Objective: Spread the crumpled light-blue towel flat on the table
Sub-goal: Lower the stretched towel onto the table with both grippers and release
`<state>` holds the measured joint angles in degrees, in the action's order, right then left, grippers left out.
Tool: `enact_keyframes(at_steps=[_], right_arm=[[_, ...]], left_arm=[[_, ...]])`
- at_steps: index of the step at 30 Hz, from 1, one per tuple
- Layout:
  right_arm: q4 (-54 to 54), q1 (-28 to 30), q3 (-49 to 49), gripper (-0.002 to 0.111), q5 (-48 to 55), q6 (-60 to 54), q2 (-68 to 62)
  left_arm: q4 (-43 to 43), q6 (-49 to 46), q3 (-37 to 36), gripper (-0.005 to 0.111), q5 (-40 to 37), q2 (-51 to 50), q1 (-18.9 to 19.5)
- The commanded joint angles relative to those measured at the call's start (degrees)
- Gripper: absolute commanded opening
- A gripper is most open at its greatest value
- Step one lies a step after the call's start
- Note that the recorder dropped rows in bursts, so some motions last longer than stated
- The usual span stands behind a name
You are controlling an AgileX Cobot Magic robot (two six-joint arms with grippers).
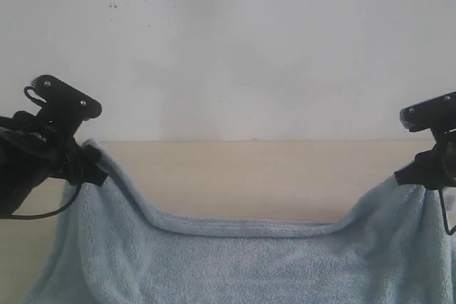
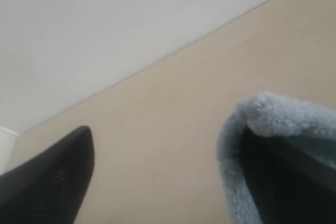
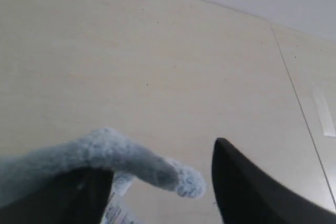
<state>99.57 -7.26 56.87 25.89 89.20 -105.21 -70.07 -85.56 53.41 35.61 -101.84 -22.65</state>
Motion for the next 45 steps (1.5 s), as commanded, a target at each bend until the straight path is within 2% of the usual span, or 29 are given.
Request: enact_keyframes(at_steps=[1, 4, 8, 10, 13, 15, 17, 21, 23, 25, 27, 29, 33, 35, 37, 39, 41, 42, 43, 44, 45], right_arm=[[-1.13, 0.46, 0.40, 0.063, 6.22, 0.64, 0.09], [-4.67, 0.46, 0.40, 0.063, 8.48, 0.64, 0.88], [-5.23, 0.46, 0.40, 0.062, 6.19, 0.64, 1.99], [-5.23, 0.46, 0.40, 0.062, 4.96, 0.64, 2.22], [-6.63, 0.46, 0.40, 0.062, 2.65, 0.64, 2.22], [-9.45, 0.46, 0.40, 0.062, 0.44, -0.45, 2.22], [-12.49, 0.46, 0.40, 0.062, -1.26, -3.44, 2.22], [-15.25, 0.46, 0.40, 0.062, -0.04, -8.63, 2.22], [-15.67, 0.46, 0.40, 0.062, 4.27, -12.69, 1.88], [-14.91, 0.66, 0.40, 0.062, 9.68, -17.63, 1.14], [-12.70, 1.53, 0.40, 0.062, 12.53, -17.27, 0.71], [-11.63, 2.21, 0.40, 0.062, 13.22, -11.09, 0.71], [-11.55, 2.09, 0.40, 0.062, 11.04, 2.51, 0.81], [-11.55, 2.09, 0.40, 0.062, 7.30, 1.40, 1.08], [-12.32, 2.09, 0.40, 0.062, 3.34, -3.16, 1.75], [-15.43, 2.09, 0.40, 0.062, 0.55, -7.47, 2.78], [-22.19, 2.09, 0.40, 0.059, 0.36, -13.30, 4.30], [-28.63, 2.09, 0.40, 0.042, 5.15, -21.92, 5.66], [-30.00, 2.09, 0.40, 0.032, 8.25, -24.43, 6.03], [-31.47, 2.29, 0.40, 0.001, 16.57, -26.62, 6.30], [-33.04, 2.79, 0.40, 0.001, 20.32, -26.21, 6.44]], left_arm=[[-7.89, -3.51, 1.44, 0.074, -3.59, -0.85, 1.63], [-14.05, -9.81, 1.44, 0.070, -3.43, -0.85, 2.32], [-16.12, -14.09, 1.44, 0.046, -0.09, -0.85, 2.62], [-16.12, -16.80, 1.44, 0.041, -0.35, -0.85, 2.72], [-19.80, -22.93, 1.67, 0.056, -3.00, -0.85, 2.72], [-23.65, -25.30, 1.79, 0.073, -6.68, -0.85, 2.72], [-27.76, -25.80, 1.79, 0.081, -9.08, -0.85, 2.72], [-29.88, -27.23, 1.79, 0.080, -9.47, -0.85, 2.72], [-29.88, -29.60, 1.79, 0.080, -9.47, -0.64, 2.72], [-29.88, -29.13, 1.79, 0.080, -10.10, -0.02, 2.72], [-29.88, -25.41, 1.67, 0.080, -11.49, 1.30, 2.72], [-29.88, -22.77, 0.75, 0.080, -16.65, 3.14, 2.72], [-29.88, -23.55, -2.26, 0.080, -34.39, 6.58, 2.72], [-29.88, -25.66, -3.49, 0.080, -41.25, 7.14, 2.72], [-25.75, -27.32, -4.42, 0.080, -46.38, 7.24, 2.72], [-22.57, -27.15, -5.16, 0.080, -47.68, 7.24, 2.58], [-22.44, -25.40, -5.77, 0.073, -45.33, 7.36, 2.61], [-22.44, -21.43, -6.53, 0.055, -39.80, 7.91, 2.61], [-22.44, -20.41, -7.06, 0.045, -36.97, 8.56, 2.61], [-22.44, -19.60, -8.65, 0.018, -30.26, 10.09, 2.61], [-23.18, -19.60, -9.62, 0.006, -27.87, 10.87, 2.61]])
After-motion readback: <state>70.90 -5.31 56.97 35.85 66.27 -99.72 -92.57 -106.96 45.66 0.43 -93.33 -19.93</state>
